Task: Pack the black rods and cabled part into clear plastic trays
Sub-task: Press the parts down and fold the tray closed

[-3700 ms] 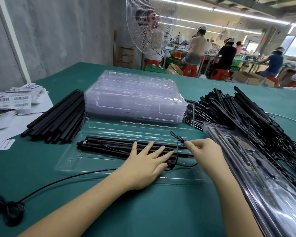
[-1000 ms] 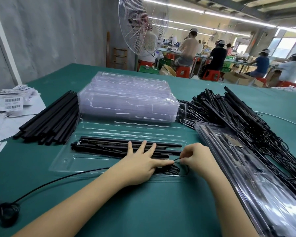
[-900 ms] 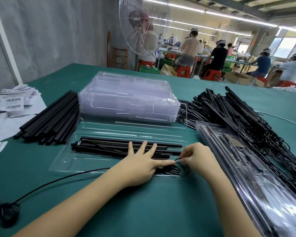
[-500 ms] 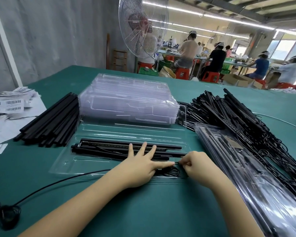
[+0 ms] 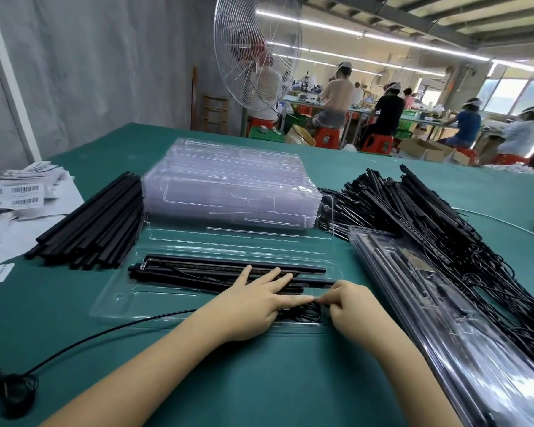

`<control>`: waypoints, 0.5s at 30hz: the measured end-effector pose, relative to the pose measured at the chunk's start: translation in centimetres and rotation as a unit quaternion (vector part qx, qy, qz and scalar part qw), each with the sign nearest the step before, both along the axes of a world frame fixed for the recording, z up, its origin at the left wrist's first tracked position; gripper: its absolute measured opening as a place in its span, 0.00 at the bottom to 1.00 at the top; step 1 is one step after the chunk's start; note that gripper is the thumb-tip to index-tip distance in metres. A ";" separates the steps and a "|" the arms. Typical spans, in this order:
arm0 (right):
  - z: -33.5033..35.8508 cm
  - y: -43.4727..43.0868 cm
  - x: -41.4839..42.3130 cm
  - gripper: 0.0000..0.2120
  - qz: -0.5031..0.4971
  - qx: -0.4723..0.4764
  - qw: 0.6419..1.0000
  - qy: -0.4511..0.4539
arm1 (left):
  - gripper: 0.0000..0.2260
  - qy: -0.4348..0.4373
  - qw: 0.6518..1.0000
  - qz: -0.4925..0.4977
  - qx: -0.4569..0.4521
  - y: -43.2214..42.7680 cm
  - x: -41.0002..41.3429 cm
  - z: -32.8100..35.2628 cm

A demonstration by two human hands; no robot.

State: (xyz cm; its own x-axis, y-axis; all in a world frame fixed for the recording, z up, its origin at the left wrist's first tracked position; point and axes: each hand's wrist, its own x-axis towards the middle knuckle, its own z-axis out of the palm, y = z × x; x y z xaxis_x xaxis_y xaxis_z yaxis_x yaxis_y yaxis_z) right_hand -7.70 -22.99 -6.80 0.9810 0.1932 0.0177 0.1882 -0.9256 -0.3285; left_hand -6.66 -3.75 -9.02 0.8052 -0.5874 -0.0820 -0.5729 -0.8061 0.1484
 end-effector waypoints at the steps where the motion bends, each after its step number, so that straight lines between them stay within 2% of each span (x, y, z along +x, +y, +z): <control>1: 0.0 -0.2 -0.1 0.18 0.000 0.005 1.000 0.000 | 0.30 0.000 1.000 0.000 0.001 0.0 0.0 0.0; 5: 0.2 -0.8 0.0 0.10 0.013 0.103 0.991 0.086 | 0.30 -0.001 1.000 -0.003 0.004 0.0 0.1 0.0; 7: -0.2 -0.1 0.3 0.08 0.017 0.028 0.998 0.054 | 0.29 0.000 1.000 -0.003 0.005 0.0 0.2 0.0; 10: -1.0 1.3 0.6 0.14 0.006 -0.071 0.997 -0.038 | 0.28 0.005 1.000 -0.001 0.004 0.1 0.3 0.0; 13: -1.3 1.3 0.7 0.12 0.013 -0.054 0.997 -0.044 | 0.28 -0.002 1.000 -0.001 -0.005 0.2 0.2 -0.4; 15: -1.2 1.1 0.8 0.10 0.023 -0.039 0.998 -0.033 | 0.27 0.002 0.999 0.009 -0.048 0.4 0.2 -0.6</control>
